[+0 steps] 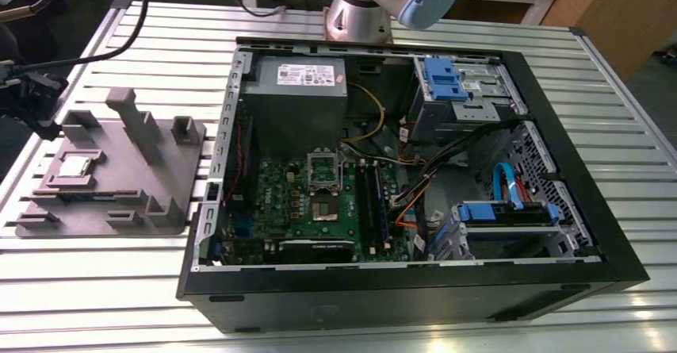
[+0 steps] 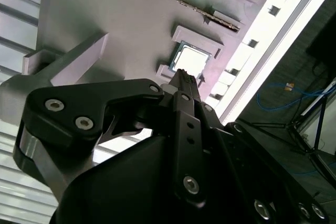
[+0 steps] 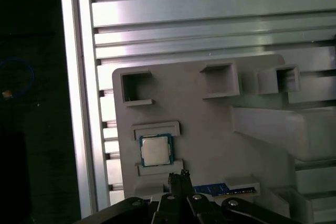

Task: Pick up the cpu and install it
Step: 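Reach for the cpu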

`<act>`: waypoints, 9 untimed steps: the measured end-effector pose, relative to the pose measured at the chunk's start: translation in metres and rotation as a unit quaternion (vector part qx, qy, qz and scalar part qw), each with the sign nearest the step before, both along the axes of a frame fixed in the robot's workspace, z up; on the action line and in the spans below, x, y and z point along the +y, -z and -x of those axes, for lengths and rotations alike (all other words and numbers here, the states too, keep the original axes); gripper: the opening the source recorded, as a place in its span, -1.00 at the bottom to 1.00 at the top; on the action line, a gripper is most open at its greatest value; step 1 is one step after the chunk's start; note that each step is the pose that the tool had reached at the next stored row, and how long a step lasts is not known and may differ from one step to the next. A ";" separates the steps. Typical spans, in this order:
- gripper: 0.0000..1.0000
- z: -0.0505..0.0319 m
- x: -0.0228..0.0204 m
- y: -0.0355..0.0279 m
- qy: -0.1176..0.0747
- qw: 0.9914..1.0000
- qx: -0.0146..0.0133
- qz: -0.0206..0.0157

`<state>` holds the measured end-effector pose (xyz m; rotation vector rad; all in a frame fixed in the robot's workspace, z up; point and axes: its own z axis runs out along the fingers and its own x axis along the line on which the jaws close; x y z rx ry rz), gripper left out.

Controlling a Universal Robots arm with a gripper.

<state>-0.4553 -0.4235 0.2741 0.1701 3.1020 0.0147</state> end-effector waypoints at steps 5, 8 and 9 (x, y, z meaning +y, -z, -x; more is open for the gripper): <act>-0.80 0.0006 -0.0001 0.0080 0.000 1.000 0.000 0.000; -0.80 0.0041 0.0000 0.0114 0.000 1.000 0.000 0.000; -0.80 0.0053 -0.0001 0.0126 0.000 1.000 0.000 0.000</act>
